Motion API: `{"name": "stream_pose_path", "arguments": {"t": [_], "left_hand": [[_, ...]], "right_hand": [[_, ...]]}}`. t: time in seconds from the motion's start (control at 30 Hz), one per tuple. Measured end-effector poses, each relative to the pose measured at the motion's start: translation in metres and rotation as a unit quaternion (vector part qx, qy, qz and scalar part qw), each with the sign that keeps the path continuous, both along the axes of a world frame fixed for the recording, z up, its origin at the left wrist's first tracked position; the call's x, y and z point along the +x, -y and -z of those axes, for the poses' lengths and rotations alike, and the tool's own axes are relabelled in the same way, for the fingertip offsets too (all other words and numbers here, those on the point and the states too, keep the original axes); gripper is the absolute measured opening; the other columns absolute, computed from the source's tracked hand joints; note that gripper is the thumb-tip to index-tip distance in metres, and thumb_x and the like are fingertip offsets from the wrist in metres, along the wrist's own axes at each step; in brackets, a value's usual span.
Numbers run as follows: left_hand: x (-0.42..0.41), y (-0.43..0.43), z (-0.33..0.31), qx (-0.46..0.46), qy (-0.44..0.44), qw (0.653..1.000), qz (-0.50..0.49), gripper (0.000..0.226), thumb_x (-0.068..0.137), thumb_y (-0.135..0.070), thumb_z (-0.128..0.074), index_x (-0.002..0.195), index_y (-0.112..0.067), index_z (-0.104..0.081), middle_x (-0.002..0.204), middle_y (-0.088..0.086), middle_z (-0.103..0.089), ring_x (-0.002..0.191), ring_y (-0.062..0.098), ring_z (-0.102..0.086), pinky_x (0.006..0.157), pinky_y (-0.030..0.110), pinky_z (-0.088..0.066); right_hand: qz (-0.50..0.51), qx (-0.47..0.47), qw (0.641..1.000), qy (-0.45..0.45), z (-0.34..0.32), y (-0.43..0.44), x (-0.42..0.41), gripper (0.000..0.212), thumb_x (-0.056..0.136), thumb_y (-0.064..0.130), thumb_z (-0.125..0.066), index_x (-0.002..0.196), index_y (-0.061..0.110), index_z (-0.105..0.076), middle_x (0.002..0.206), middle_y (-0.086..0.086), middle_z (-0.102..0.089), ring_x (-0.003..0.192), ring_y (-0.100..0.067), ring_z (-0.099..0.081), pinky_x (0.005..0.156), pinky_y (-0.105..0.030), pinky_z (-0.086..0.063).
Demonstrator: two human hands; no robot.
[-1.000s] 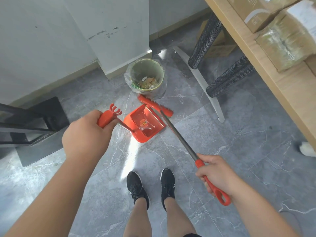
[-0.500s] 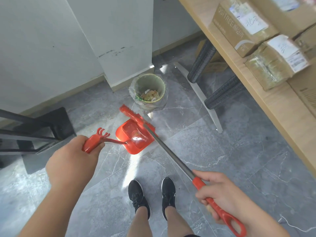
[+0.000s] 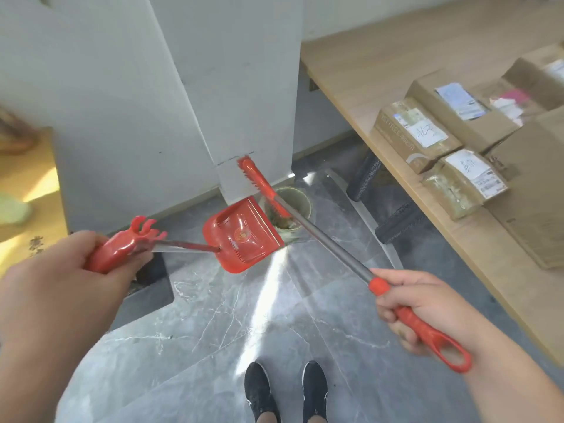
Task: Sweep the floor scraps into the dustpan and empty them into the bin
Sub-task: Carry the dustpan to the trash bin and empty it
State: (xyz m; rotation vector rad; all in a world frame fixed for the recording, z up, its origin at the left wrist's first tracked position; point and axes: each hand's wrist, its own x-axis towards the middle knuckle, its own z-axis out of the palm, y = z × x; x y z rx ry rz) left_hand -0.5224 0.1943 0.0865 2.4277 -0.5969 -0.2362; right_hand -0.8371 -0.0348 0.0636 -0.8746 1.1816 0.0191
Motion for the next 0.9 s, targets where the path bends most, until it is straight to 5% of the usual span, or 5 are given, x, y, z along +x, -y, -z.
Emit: {"name": "stream_pose_path", "arguments": {"t": [0.33, 0.37, 0.4, 0.57, 0.9], "left_hand": [[0.01, 0.081, -0.035, 0.039, 0.271, 0.958, 0.088, 0.047, 0.079, -0.06, -0.074, 0.07, -0.016, -0.062, 0.056, -0.002, -0.051, 0.056, 0.03, -0.053, 0.055, 0.03, -0.035], [0.011, 0.088, -0.033, 0.036, 0.275, 0.955, 0.107, 0.048, 0.078, -0.061, -0.073, 0.069, -0.016, -0.061, 0.056, -0.002, -0.052, 0.056, 0.031, -0.056, 0.054, 0.029, -0.036], [0.012, 0.096, -0.029, 0.035, 0.283, 0.95, 0.126, 0.05, 0.078, -0.062, -0.073, 0.067, -0.016, -0.058, 0.056, 0.0, -0.054, 0.055, 0.032, -0.058, 0.053, 0.029, -0.036], [0.012, 0.128, -0.009, 0.035, 0.346, 0.91, 0.226, 0.052, 0.08, -0.053, -0.075, 0.059, -0.012, -0.05, 0.049, 0.004, -0.051, 0.041, 0.033, -0.052, 0.049, 0.025, -0.031], [-0.006, 0.165, 0.014, 0.106, 0.431, 0.734, 0.514, 0.034, 0.059, -0.023, -0.09, 0.062, -0.018, -0.057, 0.05, -0.001, -0.053, 0.042, 0.025, -0.056, 0.047, 0.026, -0.037]], "right_hand": [[0.024, -0.067, 0.997, 0.03, -0.03, 0.012, 0.047, 0.034, 0.087, -0.008, -0.054, 0.119, -0.013, -0.044, 0.056, -0.009, -0.047, 0.034, -0.015, -0.04, 0.045, -0.018, -0.027], [0.031, -0.07, 0.997, 0.034, -0.034, 0.014, 0.051, 0.042, 0.086, -0.008, -0.054, 0.116, -0.004, -0.025, 0.056, -0.009, -0.047, 0.034, -0.015, -0.041, 0.045, -0.018, -0.028], [0.029, -0.073, 0.996, 0.036, -0.034, 0.016, 0.053, 0.033, 0.086, -0.008, -0.054, 0.082, 0.024, -0.045, 0.056, -0.009, -0.047, 0.034, -0.015, -0.041, 0.046, -0.018, -0.029], [0.038, -0.092, 0.995, 0.022, -0.023, 0.022, 0.06, 0.019, 0.082, -0.006, -0.056, 0.086, 0.012, -0.05, 0.059, -0.011, -0.046, 0.037, -0.016, -0.04, 0.049, -0.02, -0.026], [0.097, -0.056, 0.994, 0.004, 0.018, 0.013, 0.043, 0.021, 0.079, -0.007, -0.054, 0.07, 0.01, -0.047, 0.059, -0.011, -0.046, 0.038, -0.016, -0.04, 0.042, -0.016, -0.027]]}}
